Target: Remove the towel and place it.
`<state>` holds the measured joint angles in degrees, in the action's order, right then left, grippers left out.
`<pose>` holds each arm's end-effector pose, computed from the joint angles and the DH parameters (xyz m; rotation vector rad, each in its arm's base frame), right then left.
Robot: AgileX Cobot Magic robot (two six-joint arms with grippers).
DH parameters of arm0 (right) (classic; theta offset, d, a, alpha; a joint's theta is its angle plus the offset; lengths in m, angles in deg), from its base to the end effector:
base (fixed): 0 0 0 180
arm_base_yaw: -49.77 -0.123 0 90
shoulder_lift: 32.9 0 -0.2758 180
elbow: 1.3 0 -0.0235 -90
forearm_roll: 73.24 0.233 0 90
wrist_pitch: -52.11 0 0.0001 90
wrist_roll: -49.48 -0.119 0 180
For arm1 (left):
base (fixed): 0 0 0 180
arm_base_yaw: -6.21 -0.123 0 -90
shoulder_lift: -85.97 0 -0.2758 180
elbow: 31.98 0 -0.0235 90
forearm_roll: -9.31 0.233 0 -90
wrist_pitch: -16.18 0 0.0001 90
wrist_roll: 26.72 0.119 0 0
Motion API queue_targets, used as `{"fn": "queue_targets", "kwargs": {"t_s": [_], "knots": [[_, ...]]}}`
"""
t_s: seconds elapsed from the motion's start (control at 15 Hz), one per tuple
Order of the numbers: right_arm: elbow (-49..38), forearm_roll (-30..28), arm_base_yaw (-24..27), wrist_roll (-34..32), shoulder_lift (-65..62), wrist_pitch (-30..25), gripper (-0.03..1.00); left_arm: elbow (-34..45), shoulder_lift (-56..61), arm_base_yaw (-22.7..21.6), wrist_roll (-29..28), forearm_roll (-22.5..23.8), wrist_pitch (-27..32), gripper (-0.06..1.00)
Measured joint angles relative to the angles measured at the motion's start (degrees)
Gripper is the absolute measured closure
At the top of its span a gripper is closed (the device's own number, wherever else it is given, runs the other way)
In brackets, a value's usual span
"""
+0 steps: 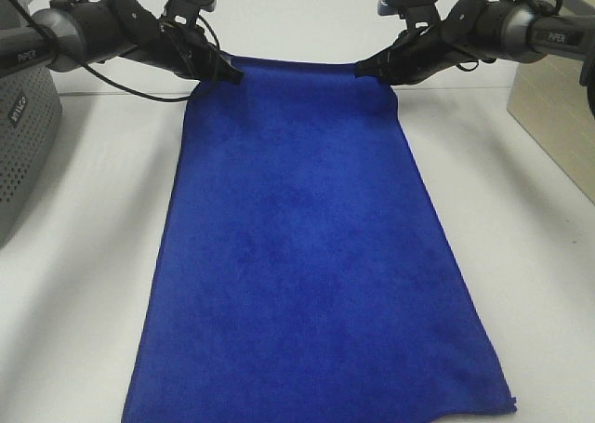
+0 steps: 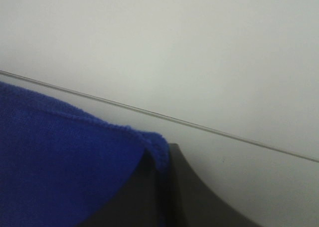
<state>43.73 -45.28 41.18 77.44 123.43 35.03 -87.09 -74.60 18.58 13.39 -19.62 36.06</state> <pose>0.5640 0.1018 0.1008 -0.2624 2.1941 0.2256 0.5714 -0.1454 0.1113 0.5577 2.0695 -0.1745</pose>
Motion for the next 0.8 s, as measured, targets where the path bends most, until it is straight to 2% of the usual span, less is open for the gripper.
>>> {"fn": "queue_targets", "kwargs": {"t_s": [0.27,0.47,0.67,0.8], "knots": [[0.00,0.80,0.00,0.00,0.57,0.80,0.95,0.00,-0.34,0.00,0.00,0.00,-0.74,0.93],[0.00,1.09,0.00,0.00,0.57,0.74,0.87,0.00,-0.46,0.00,0.00,0.00,-1.72,0.87],[0.00,1.09,0.00,0.00,0.57,0.46,0.70,0.00,-0.52,0.00,0.00,0.00,-2.41,0.69],[0.00,1.26,0.00,0.00,0.57,0.06,0.49,0.00,-0.52,0.00,0.00,0.00,-4.13,0.49]]}}
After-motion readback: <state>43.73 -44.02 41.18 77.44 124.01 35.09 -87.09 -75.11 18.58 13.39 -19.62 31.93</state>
